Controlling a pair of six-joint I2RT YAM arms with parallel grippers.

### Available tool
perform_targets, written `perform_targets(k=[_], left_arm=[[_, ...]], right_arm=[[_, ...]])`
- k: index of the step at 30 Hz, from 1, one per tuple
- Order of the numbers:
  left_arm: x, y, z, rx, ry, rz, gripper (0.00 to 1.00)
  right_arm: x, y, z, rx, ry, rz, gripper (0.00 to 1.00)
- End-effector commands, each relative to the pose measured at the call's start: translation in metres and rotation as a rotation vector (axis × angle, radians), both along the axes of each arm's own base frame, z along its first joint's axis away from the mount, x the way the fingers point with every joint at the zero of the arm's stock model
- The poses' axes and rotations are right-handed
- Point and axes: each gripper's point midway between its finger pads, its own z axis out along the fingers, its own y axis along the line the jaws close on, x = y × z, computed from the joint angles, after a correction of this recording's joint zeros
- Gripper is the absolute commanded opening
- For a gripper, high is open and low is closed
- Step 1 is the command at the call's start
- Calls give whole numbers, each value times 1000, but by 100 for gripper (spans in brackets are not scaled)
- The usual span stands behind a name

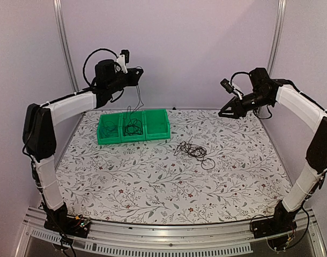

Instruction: Untangle the cables

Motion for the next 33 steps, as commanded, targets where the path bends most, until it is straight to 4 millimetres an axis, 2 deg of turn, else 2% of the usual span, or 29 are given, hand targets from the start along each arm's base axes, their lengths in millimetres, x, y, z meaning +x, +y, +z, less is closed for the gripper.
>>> perform_targets(k=[1, 4, 8, 15, 19, 24, 27, 33], left_arm=[[-9, -11, -3, -72, 15, -52, 0], [-9, -10, -24, -87, 59, -49, 0], [-3, -5, -62, -87, 141, -37, 0], [6, 11, -114, -85, 252, 6, 0], [15, 20, -135, -61, 309, 44, 0], [28, 54, -152, 12, 372, 227, 0], [33, 67, -163, 51, 406, 297, 0], [40, 52, -198, 105, 523, 258, 0]], right_arm=[[0, -1, 0, -8, -15, 3, 43], [0, -2, -1, -10, -13, 1, 43], [0, -3, -2, -16, -11, -1, 43], [-4, -4, -6, -29, -11, -1, 43], [-6, -5, -7, -32, -10, 0, 44], [-5, -5, -6, -32, -15, -2, 43], [-5, -5, -7, -32, -12, 0, 43], [-4, -5, -7, -30, -8, 0, 43]])
